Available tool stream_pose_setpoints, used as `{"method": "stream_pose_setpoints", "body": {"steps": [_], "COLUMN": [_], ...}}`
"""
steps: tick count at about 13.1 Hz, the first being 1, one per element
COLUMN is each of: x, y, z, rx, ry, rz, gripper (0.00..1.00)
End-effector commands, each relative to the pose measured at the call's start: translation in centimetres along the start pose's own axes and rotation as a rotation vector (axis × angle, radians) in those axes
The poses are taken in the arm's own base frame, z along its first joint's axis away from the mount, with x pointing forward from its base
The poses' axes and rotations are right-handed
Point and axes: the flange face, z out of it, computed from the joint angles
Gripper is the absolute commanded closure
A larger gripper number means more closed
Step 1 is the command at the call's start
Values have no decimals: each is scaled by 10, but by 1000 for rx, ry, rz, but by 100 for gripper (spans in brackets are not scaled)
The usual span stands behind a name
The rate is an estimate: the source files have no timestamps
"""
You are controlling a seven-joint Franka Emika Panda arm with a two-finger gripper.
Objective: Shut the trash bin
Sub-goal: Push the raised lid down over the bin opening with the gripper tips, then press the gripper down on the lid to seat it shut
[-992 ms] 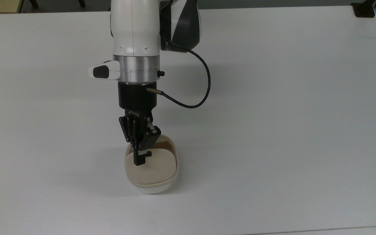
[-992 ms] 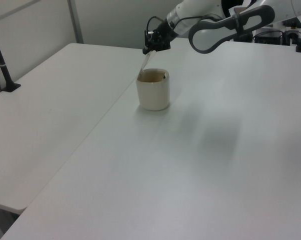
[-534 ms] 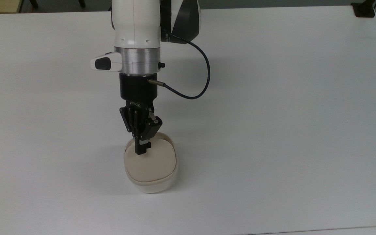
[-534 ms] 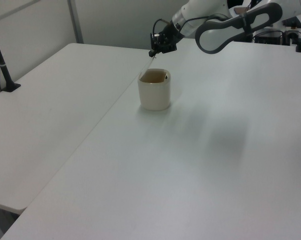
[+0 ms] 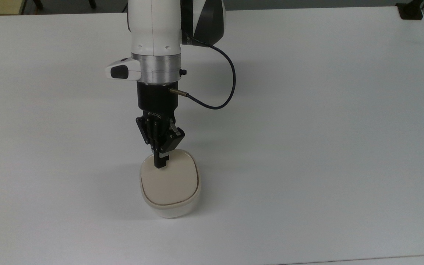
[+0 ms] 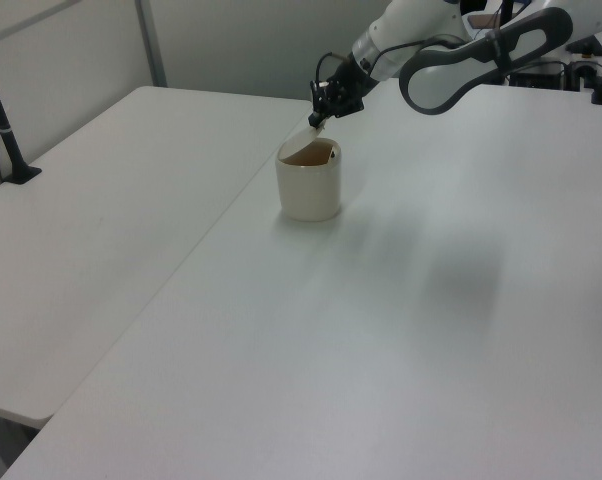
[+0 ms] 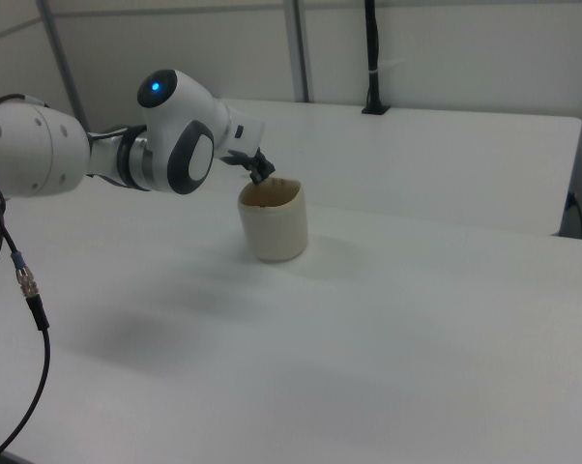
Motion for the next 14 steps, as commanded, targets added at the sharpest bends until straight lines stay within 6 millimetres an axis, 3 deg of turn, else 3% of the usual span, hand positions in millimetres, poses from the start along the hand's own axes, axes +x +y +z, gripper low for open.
{"method": "stream_pose_setpoints", "body": {"steps": [1, 8, 10, 12, 14], "x": [-17, -42, -42, -32, -5], "y": [19, 37, 35, 29, 14], "z": [0, 27, 26, 13, -35], "rx": [-48, -93, -90, -73, -80], "ry": [-46, -105, -104, -84, -84], "rz": [-80, -144, -146, -134, -106], "gripper": [100, 100, 100, 100, 100]}}
